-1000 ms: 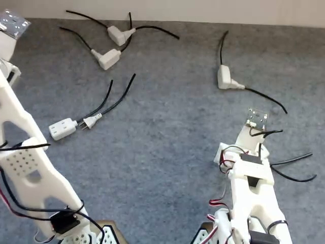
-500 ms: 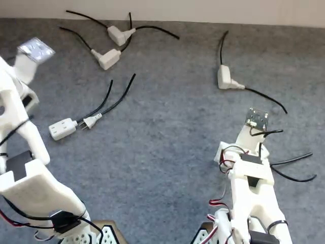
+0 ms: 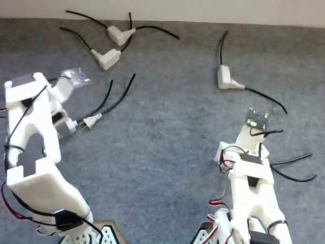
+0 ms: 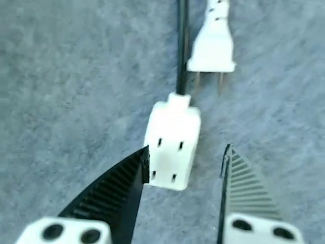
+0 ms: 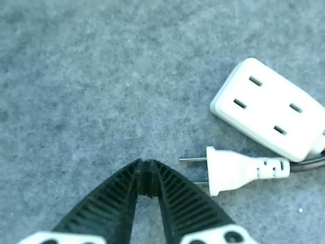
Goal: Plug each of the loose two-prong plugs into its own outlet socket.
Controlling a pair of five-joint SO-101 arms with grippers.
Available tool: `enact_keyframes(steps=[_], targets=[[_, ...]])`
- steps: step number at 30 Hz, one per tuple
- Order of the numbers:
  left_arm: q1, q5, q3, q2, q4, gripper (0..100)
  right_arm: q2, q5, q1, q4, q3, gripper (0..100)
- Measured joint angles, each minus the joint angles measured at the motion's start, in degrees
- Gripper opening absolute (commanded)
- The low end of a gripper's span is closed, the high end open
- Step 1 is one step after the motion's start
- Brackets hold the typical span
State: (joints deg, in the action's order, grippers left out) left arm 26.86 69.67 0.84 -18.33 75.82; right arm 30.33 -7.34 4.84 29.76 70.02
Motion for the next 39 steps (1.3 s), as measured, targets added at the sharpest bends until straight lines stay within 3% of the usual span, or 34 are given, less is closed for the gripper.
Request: enact_keyframes(steps=[10, 16, 24, 33, 39], targets=[[-0.6, 0.0, -2.4, -3.5, -10.0, 23, 0.0, 0.0, 0.0, 0.0, 0.0, 0.9], [-0.6, 0.0, -2.4, -5.5, -11.1, 23, 0.0, 0.0, 0.0, 0.0, 0.0, 0.9], [-0.9, 0.0, -2.6, -5.6, -10.8, 0, 0.0, 0.0, 0.0, 0.0, 0.0, 0.9], [-0.9, -0.9, -1.1, -5.5, -3.3, 2, 0.0, 0.0, 0.0, 0.0, 0.0, 0.9], [-4.4, -14.7, 8.4, 1.3, 11.9, 2, 0.0, 0.0, 0.0, 0.0, 0.0, 0.9]])
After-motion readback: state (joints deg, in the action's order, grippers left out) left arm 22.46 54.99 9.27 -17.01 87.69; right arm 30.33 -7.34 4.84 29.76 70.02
